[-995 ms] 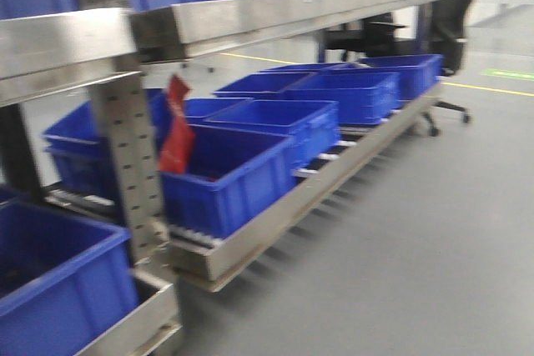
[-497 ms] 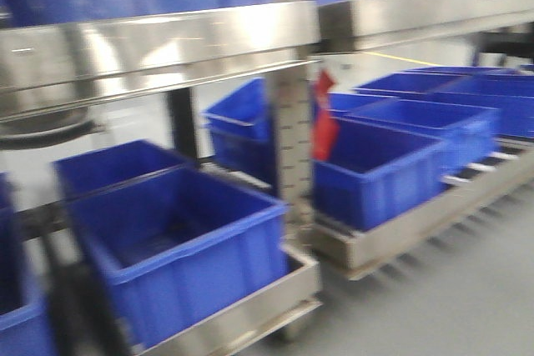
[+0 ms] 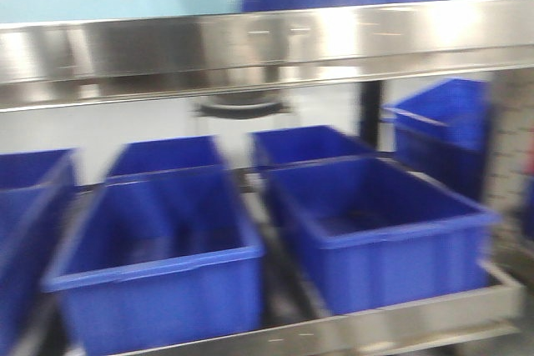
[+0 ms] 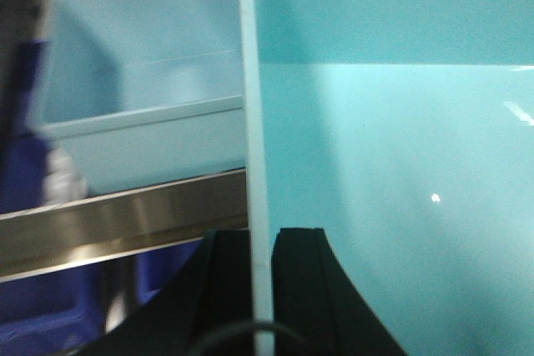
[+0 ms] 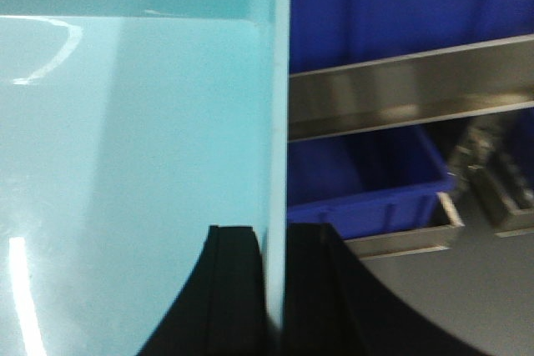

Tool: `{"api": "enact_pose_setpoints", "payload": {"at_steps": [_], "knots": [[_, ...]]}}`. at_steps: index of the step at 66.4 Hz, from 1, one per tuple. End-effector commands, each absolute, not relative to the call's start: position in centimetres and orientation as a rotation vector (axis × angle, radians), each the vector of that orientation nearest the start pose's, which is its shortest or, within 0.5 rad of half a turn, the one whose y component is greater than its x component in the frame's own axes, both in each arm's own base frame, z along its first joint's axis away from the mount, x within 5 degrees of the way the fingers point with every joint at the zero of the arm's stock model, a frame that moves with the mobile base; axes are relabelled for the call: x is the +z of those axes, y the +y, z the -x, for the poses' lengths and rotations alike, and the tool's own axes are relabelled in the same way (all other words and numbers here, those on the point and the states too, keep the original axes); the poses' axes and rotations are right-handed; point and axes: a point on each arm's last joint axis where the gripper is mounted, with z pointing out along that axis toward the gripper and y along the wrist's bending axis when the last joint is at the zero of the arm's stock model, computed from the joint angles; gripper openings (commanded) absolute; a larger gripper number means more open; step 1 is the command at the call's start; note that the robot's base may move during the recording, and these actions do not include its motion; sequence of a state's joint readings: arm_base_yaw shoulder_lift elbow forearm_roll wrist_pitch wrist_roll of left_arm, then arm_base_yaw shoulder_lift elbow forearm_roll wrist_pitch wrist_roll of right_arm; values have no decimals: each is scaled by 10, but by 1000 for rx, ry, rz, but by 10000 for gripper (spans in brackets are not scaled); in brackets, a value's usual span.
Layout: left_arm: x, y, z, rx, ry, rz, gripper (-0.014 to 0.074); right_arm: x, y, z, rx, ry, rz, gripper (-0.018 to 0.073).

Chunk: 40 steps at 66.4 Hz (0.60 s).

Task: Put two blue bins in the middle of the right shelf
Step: 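Drive the base to the other shelf while holding the bin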

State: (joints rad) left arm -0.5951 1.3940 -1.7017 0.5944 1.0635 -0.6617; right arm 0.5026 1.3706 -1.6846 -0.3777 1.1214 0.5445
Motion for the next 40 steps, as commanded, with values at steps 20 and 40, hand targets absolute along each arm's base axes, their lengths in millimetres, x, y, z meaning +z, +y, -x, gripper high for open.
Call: {"api": "enact_pose_setpoints", "payload": {"at_steps": [20,40], "knots": [[491,-119,-251,-48,2011,8,-111,479,102,-250,102,2163,-28,-153],[491,-119,-251,-48,2011,8,-111,479,102,-250,102,2163,-28,-153]]}}
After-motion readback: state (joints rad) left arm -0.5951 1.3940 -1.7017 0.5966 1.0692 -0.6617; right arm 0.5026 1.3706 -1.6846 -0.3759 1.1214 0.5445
